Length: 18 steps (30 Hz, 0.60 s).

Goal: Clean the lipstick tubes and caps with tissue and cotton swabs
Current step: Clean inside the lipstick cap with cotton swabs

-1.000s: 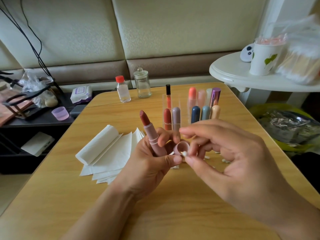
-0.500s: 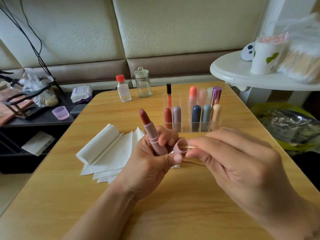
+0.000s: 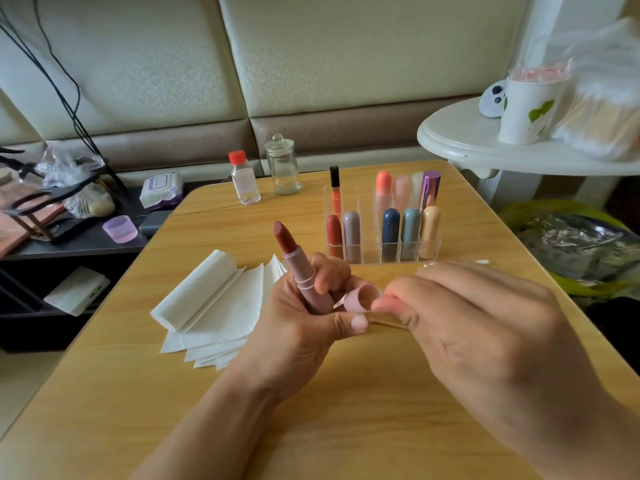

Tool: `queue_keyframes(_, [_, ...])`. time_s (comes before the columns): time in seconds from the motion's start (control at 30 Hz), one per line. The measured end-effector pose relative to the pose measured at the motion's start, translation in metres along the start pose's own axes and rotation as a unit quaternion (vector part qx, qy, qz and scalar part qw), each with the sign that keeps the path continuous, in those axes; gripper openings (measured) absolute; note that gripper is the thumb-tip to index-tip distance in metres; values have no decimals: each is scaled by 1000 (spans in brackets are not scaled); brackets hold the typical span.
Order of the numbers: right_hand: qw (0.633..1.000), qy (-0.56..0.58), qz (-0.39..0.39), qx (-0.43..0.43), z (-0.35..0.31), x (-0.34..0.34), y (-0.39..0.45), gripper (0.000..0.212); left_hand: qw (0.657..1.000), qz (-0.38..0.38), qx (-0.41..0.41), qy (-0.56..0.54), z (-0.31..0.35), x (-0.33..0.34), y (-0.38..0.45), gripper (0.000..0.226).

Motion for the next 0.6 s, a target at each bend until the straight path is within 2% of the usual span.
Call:
queue_keyframes(0.13, [998,55,3,31,5,3,0,23,999,9,-5,42,2,-4,0,43])
queue_keyframes(0.27, [985,149,32,75,10,4,0,7,997,8,-18,79,0,2,2,31])
queue_keyframes(0.43, [991,122,42,46,3,6,-2,4,992,2,-28,122,1,7,0,35])
queue_keyframes(0.6, [995,89,40,15,-5,6,0,18,989,14,-23,147,6,8,-1,38])
Point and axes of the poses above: each hand's wrist, its own y-axis towards the middle knuckle, its own x-axis out of the palm, z = x × y, the point moved 7 cm from there along y, towards the middle knuckle, and after that the axes turned 11 degrees about -z, right-handed, at the moved point
